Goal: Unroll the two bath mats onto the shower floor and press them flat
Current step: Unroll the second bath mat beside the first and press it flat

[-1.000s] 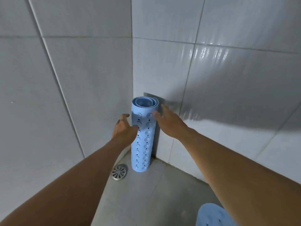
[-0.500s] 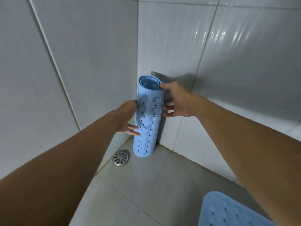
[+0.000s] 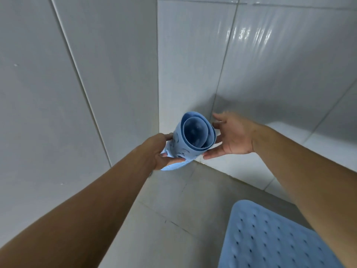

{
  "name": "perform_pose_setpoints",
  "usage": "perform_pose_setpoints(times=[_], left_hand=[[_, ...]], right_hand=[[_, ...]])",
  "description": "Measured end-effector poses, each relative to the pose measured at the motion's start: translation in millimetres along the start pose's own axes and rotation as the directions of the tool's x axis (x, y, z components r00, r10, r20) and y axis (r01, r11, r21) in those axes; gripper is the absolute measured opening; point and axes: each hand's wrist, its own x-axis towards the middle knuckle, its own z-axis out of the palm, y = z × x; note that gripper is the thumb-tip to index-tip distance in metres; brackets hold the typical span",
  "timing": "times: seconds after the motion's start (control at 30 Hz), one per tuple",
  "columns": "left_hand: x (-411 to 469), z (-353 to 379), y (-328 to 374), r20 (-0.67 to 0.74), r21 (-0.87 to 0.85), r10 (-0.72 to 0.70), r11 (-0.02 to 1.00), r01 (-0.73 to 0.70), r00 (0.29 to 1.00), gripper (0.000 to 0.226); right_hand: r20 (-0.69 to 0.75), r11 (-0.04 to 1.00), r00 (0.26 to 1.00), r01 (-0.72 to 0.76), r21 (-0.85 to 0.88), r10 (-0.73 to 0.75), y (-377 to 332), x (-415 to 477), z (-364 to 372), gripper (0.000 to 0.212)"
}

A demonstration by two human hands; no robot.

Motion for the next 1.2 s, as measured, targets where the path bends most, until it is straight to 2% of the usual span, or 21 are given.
perform_pose_setpoints(times=[0.13, 0.23, 0.3, 0.33, 0.5, 0.63, 0.73, 0.9, 1.07, 1.2], left_hand=[[-18, 5, -24, 0.01, -0.014, -0.074, 0.997, 0.074, 0.997, 0.022], [-11, -3, -40, 0.077, -0.071, -0.109, 0.991, 0.114, 0.991, 0.009], [-3, -12, -51, 0.042, -0.056, -0.125, 0.99, 0.127, 0.991, 0.043], [1, -15, -58, 0.024, -0.045, -0.116, 0.992, 0.117, 0.993, 0.051], [-1, -31, -98, 0.04, 0.051, -0.072, 0.996, 0.07, 0.997, 0.046], [-14, -39, -119, 0.087, 0.102, -0.061, 0.993, 0.052, 0.994, 0.033], [-30, -38, -127, 0.129, 0.129, -0.073, 0.99, 0.056, 0.989, 0.024], [-66, -26, -133, 0.198, 0.186, -0.093, 0.981, 0.055, 0.976, 0.03], [-111, -4, -125, 0.269, 0.328, -0.18, 0.941, 0.086, 0.946, 0.044], [-135, 14, -137, 0.267, 0.366, -0.173, 0.928, 0.066, 0.948, 0.042]], right_hand=[[-0.031, 0.972, 0.986, -0.166, -0.168, 0.163, 24, 5, 3, 0.054], [-0.04, 0.947, 0.981, -0.194, -0.257, 0.191, 43, 2, 6, 0.054], [-0.041, 0.957, 0.984, -0.178, -0.228, 0.173, 55, -4, 5, 0.056], [-0.042, 0.963, 0.985, -0.172, -0.207, 0.167, 62, -6, 3, 0.061], [-0.029, 0.974, 0.977, -0.213, -0.083, 0.211, 111, -9, -2, 0.065], [0.031, 0.975, 0.977, -0.209, -0.07, 0.211, 144, -27, -1, 0.061], [0.053, 0.981, 0.982, -0.175, -0.078, 0.18, 154, -51, 4, 0.068], [0.001, 0.993, 0.994, -0.106, -0.048, 0.106, 165, -103, 9, 0.068], [-0.019, 0.997, 0.997, -0.079, -0.004, 0.079, 160, -160, 7, 0.048], [0.027, 0.997, 0.998, -0.064, -0.044, 0.065, 169, -188, -1, 0.061]])
